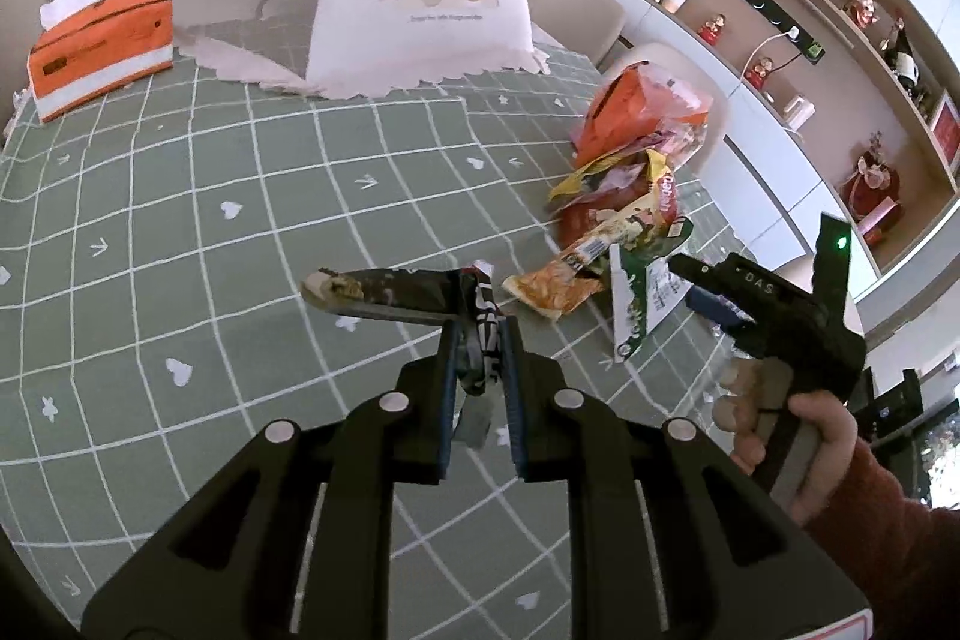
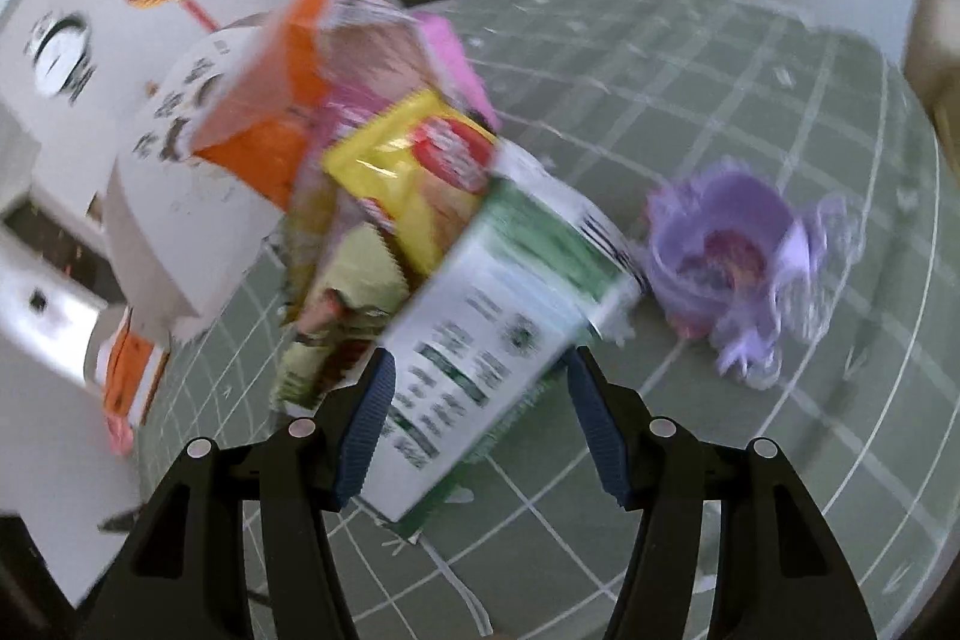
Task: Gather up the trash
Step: 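Lift the dark snack stick with the left tool while the right tool grasps a white-and-brown snack wrapper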
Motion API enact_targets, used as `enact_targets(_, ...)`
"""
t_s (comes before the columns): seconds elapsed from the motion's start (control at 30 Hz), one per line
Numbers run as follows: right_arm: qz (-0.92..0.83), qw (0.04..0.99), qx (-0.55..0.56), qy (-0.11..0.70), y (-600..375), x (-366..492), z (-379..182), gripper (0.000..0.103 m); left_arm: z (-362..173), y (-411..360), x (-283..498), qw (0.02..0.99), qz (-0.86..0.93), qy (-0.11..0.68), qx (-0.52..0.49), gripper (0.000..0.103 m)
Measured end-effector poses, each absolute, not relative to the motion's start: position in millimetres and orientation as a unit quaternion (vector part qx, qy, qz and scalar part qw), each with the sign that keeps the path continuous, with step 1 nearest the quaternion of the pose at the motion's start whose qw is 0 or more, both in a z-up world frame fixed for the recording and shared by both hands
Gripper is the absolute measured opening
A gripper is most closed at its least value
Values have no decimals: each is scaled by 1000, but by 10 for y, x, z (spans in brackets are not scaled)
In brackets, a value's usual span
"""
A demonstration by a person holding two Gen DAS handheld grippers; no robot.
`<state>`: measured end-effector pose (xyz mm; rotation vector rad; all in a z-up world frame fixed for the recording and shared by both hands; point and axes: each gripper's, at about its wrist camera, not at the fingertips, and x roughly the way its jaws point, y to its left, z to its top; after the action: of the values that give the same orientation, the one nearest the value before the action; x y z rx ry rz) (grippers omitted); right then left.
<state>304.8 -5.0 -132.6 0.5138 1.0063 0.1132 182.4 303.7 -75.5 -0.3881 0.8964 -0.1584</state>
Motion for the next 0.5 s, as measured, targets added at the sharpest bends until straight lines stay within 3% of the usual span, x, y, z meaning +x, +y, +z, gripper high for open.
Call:
enact_targets(0.1, 47, 829, 290, 476, -154, 3061, -1474, 57, -834, 3144, 1806, 876, -73, 437, -193, 13)
enact_targets(0.5, 53, 827, 284, 483, -41, 3394, -1371, 57, -966, 3252, 1730, 866, -64, 446, -217, 13)
